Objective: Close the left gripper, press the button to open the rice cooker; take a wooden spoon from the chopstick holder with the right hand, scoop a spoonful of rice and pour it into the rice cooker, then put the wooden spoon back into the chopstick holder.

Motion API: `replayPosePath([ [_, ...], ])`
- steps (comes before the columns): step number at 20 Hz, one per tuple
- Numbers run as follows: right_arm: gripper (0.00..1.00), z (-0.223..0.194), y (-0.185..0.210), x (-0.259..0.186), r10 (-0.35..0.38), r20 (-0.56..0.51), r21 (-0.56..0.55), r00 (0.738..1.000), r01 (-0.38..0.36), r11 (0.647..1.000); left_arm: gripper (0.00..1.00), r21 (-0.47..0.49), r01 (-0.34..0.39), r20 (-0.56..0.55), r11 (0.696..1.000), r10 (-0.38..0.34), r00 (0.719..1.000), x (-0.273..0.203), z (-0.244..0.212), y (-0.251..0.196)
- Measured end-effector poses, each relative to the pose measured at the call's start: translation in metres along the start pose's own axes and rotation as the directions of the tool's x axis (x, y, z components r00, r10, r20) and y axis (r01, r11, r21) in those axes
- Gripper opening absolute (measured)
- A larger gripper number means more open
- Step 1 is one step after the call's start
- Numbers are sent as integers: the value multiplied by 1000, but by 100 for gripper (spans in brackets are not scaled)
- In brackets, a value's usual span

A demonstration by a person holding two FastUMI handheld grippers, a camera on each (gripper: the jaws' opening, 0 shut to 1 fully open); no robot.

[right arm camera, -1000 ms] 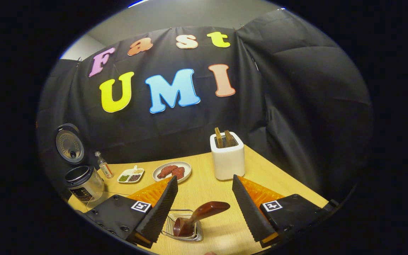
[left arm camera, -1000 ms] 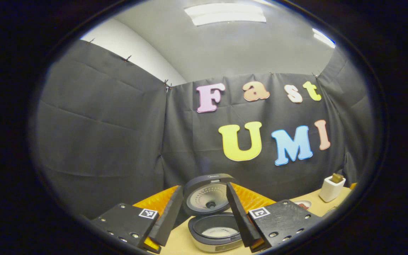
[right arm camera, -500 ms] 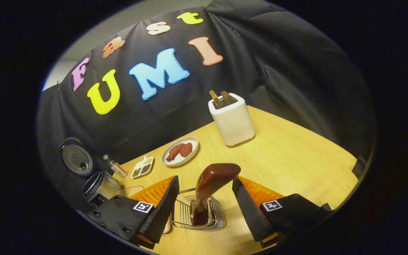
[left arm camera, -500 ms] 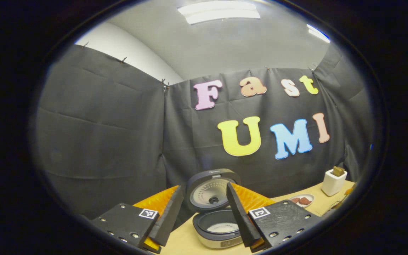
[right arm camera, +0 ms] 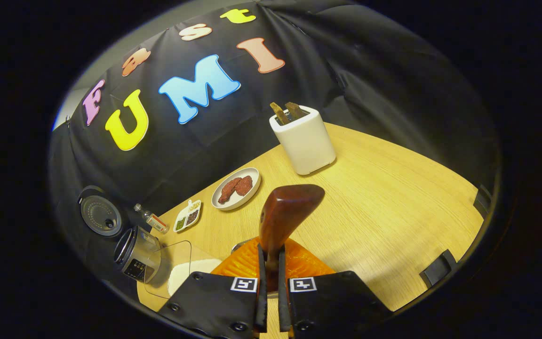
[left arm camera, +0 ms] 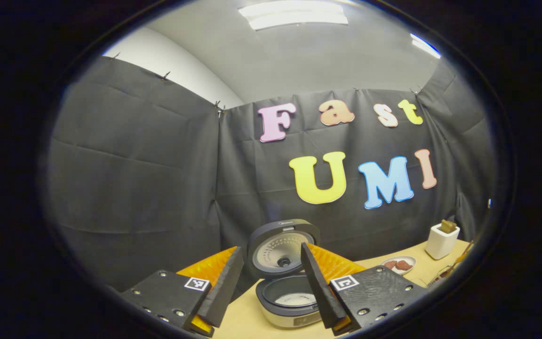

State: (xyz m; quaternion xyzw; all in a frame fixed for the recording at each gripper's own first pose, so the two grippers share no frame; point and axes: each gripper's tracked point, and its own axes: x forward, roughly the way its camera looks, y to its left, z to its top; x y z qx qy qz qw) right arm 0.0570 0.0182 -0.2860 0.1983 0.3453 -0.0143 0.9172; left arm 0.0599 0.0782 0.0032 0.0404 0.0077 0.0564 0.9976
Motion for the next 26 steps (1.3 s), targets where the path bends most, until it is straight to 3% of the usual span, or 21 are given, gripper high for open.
replayPosePath([
  [6, 11, 44, 40, -29, 9, 118, -224, 993, 18, 974, 77, -15, -11, 11, 1000, 11, 1000, 1, 0, 15],
  [11, 11, 70, 83, -46, 58, 200, -326, 978, 11, 945, 78, -42, -18, -6, 999, 18, 1000, 5, -15, 25],
  [17, 11, 60, 131, -45, 122, 199, -431, 972, -25, 902, 77, -38, -36, -17, 999, 35, 999, 11, -28, 47],
  [26, 11, 8, 188, -27, 206, 121, -511, 971, -117, 852, 78, -48, -61, -49, 997, 59, 997, 26, -50, 74],
])
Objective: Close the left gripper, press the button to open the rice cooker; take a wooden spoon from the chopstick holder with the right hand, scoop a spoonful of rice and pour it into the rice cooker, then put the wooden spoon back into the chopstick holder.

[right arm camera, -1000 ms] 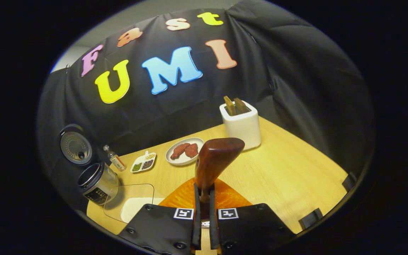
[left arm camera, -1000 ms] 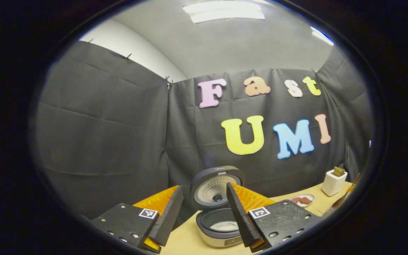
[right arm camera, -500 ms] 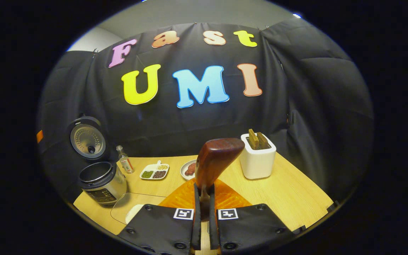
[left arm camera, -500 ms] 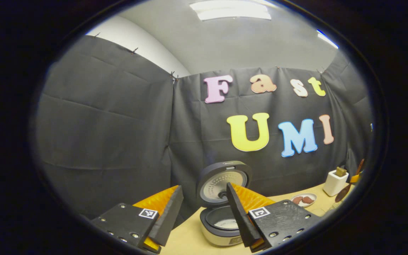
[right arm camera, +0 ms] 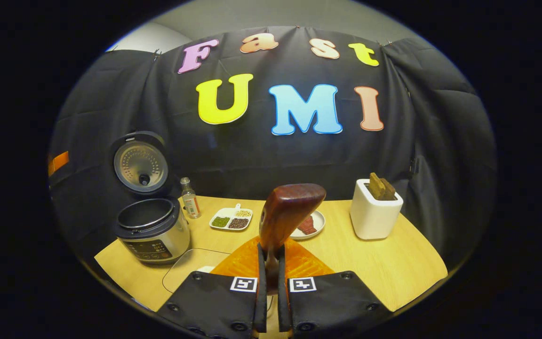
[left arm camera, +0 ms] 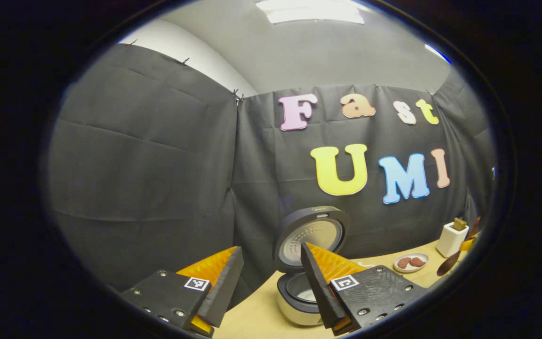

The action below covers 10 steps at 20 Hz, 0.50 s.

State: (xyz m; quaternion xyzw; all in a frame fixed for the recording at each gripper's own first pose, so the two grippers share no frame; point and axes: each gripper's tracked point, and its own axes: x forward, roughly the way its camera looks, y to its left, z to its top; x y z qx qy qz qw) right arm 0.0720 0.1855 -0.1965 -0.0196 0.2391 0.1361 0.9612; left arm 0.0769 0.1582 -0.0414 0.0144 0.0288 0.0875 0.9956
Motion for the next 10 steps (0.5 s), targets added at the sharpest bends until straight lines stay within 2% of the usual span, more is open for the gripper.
replayPosePath([
  [1, 11, 3, 5, 1, 2, 2, -18, 1000, -2, 1000, 78, -2, -1, -3, 1000, 1, 1000, 2, -3, 0],
  [2, 7, 1, 12, 7, 6, -1, -40, 1000, -6, 999, 78, -3, -2, -7, 1000, 2, 1000, 4, -6, 2],
  [3, 11, -3, 17, 10, 11, -10, -60, 1000, -11, 998, 77, -2, -2, -10, 1000, 2, 1000, 6, -8, 4],
  [10, 11, -46, 45, 32, 16, -73, -242, 997, -33, 970, 78, -1, -13, -41, 1000, 13, 999, 18, -27, 21],
])
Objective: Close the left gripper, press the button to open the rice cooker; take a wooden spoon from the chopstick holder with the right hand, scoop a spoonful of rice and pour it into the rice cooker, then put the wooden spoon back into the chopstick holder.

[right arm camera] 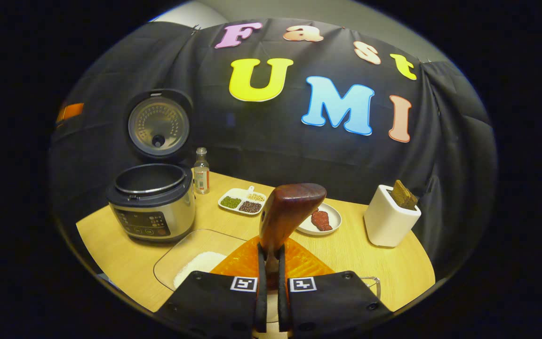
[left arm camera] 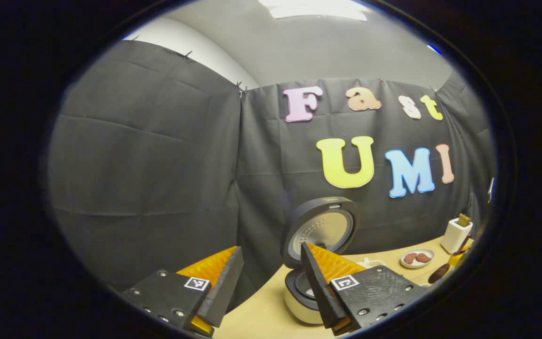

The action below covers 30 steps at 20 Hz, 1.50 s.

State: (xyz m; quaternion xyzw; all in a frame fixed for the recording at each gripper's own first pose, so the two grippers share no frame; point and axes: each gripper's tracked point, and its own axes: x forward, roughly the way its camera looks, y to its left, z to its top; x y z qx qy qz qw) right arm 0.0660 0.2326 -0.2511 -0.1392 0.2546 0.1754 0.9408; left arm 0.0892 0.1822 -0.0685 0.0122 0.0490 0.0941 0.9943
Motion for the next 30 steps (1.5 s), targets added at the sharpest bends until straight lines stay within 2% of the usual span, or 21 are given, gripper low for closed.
replayPosePath([
  [5, 11, -23, 13, 16, -23, -50, -103, 998, 17, 994, 78, -7, -8, -16, 1000, 8, 1000, 7, -10, 11],
  [9, 11, -30, 28, 18, -17, -58, -111, 998, 11, 994, 78, -7, -13, -21, 1000, 13, 1000, 7, -13, 17],
  [16, 11, -38, 59, 16, 77, -102, 32, 992, -74, 997, 77, -8, -22, -17, 1000, 21, 1000, 2, -11, 21],
  [21, 11, -40, 66, 12, 140, -127, 197, 982, -114, 974, 78, -5, -20, -10, 1000, 20, 1000, -2, -7, 17],
  [24, 11, -41, 63, 10, 181, -138, 360, 974, -121, 925, 79, -6, -16, -10, 1000, 16, 1000, -4, -7, 13],
  [26, 11, -42, 59, 11, 208, -140, 481, 968, -118, 869, 79, 1, -15, -10, 1000, 15, 1000, -6, -5, 11],
  [29, 11, -48, 46, 14, 231, -148, 602, 962, -98, 792, 77, 2, -12, -3, 1000, 12, 1000, -9, -1, 7],
  [30, 11, -52, 44, 13, 241, -150, 652, 959, -87, 753, 77, 1, -10, -1, 1000, 10, 1000, -9, 2, 7],
])
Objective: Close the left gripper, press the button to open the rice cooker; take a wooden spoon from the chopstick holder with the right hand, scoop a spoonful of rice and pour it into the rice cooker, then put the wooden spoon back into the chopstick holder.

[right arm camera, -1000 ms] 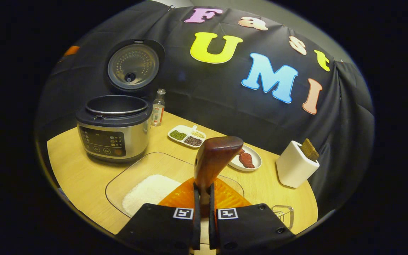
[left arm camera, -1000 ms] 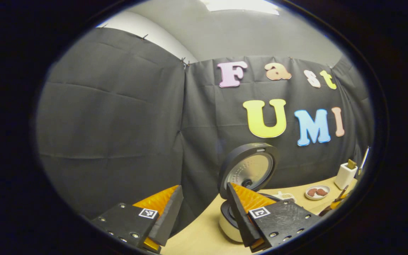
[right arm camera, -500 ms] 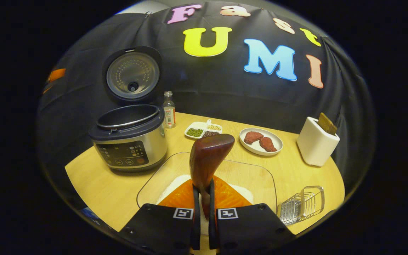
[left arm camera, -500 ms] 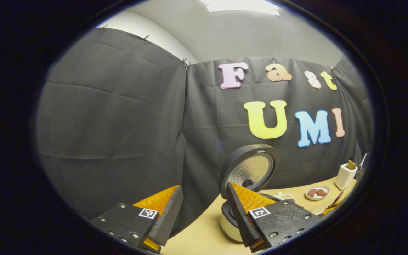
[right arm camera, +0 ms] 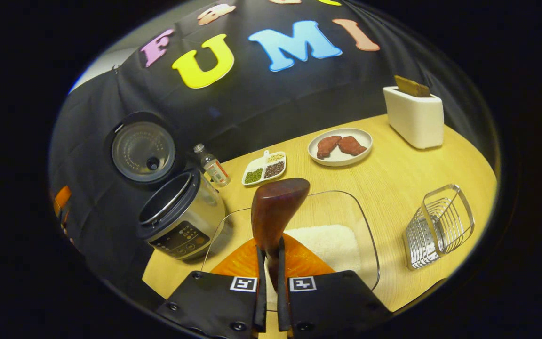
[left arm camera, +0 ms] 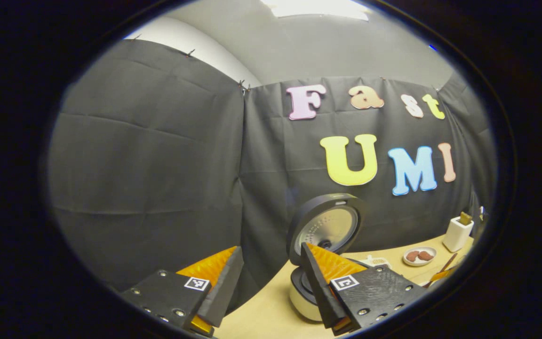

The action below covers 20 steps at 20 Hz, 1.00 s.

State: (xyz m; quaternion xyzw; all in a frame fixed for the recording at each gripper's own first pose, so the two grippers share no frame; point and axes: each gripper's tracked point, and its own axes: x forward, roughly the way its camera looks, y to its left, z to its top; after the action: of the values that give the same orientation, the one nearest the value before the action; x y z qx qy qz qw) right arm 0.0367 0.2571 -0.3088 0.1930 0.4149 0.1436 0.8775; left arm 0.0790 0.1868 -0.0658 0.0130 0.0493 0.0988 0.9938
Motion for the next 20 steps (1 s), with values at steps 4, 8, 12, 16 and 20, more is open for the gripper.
replayPosePath([
  [4, 11, 5, -16, -9, 26, -8, 217, 1000, -23, 976, 78, 8, 1, 14, 1000, -1, 1000, -3, 10, -5],
  [8, 11, 19, -27, -18, 45, 25, 324, 999, -51, 945, 78, 29, 10, 32, 1000, -11, 999, -6, 20, -14],
  [12, 11, 42, -24, -23, 81, 73, 410, 994, -104, 906, 77, 27, 26, 45, 999, -27, 999, -6, 26, -23],
  [16, 11, 64, -8, -26, 138, 117, 493, 984, -178, 852, 78, 16, 30, 42, 999, -30, 999, -4, 22, -21],
  [20, 11, 78, 19, -26, 206, 140, 557, 969, -249, 792, 77, 11, 16, 43, 1000, -16, 999, -4, 22, -10],
])
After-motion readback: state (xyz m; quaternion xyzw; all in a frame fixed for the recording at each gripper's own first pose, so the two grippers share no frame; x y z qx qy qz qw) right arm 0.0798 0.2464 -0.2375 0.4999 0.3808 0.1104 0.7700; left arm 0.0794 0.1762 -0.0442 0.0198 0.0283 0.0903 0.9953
